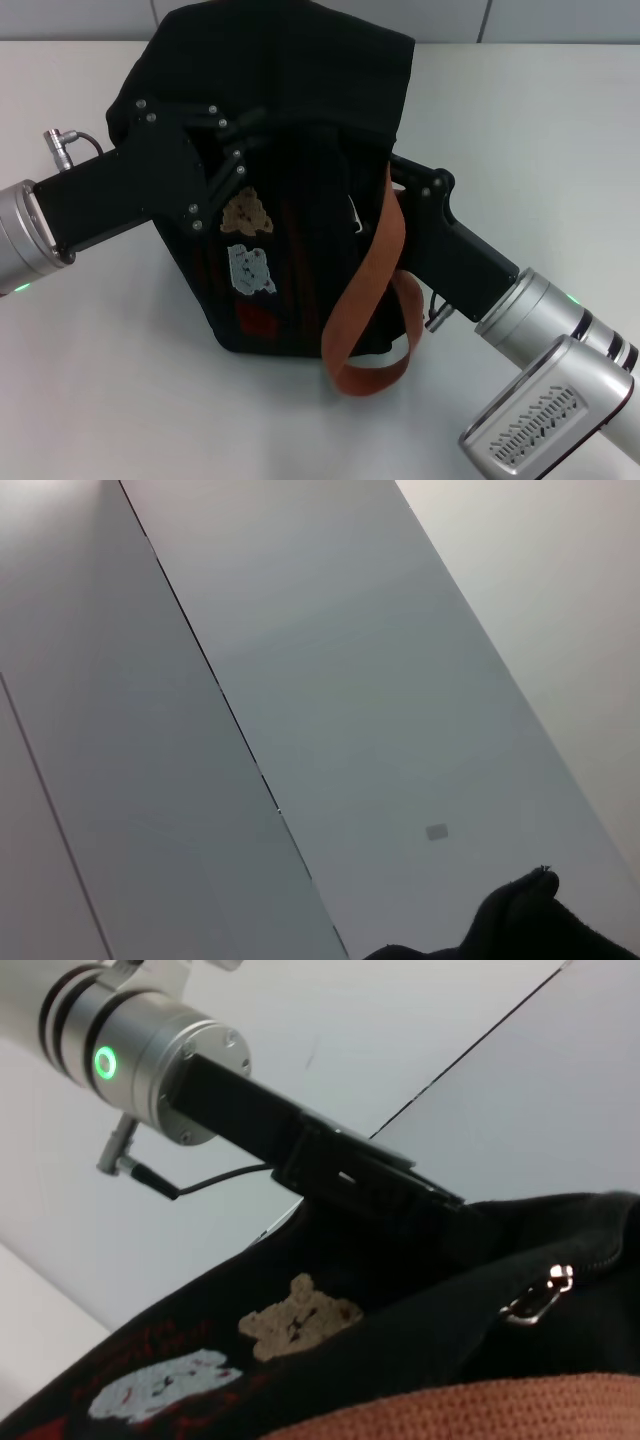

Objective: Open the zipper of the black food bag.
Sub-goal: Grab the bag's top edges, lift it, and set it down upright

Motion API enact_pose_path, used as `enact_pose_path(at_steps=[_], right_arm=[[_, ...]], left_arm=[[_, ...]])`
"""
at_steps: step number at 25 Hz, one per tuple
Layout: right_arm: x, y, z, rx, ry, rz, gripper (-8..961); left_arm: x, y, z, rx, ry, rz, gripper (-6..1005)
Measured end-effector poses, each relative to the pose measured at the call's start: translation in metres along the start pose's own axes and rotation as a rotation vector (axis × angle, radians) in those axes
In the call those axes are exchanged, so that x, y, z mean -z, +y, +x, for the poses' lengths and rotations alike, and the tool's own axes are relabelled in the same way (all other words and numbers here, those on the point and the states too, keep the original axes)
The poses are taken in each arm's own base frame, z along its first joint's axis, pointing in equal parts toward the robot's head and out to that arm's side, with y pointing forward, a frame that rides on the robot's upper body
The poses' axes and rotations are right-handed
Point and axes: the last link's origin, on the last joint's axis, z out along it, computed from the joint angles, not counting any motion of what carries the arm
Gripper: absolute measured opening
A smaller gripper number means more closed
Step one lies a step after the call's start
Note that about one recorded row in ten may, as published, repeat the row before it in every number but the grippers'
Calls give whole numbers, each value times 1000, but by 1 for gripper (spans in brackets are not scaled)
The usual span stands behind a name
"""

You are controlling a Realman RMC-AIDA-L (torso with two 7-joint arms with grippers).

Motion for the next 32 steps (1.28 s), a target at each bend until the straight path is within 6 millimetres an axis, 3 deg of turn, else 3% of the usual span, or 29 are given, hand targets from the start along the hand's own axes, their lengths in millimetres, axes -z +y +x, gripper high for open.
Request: enact_pose_path(at_steps=[12, 16, 23, 28, 32], right_arm=[[-4, -4, -1, -32, 6, 34, 314], [-4, -6, 2, -66, 14, 37, 174], [-3, -7, 4, -77, 18, 36, 162], [-2, -7, 6, -72, 26, 34, 1], [0, -6, 10, -67, 48, 23, -1]], left_arm=[[-2, 3, -1, 2, 4, -9, 81], [-2, 3, -1, 1, 4, -9, 82], [-2, 3, -1, 1, 5, -9, 83], [-2, 2, 0, -1, 8, -4, 83], [1, 1, 1, -4, 10, 10, 84]])
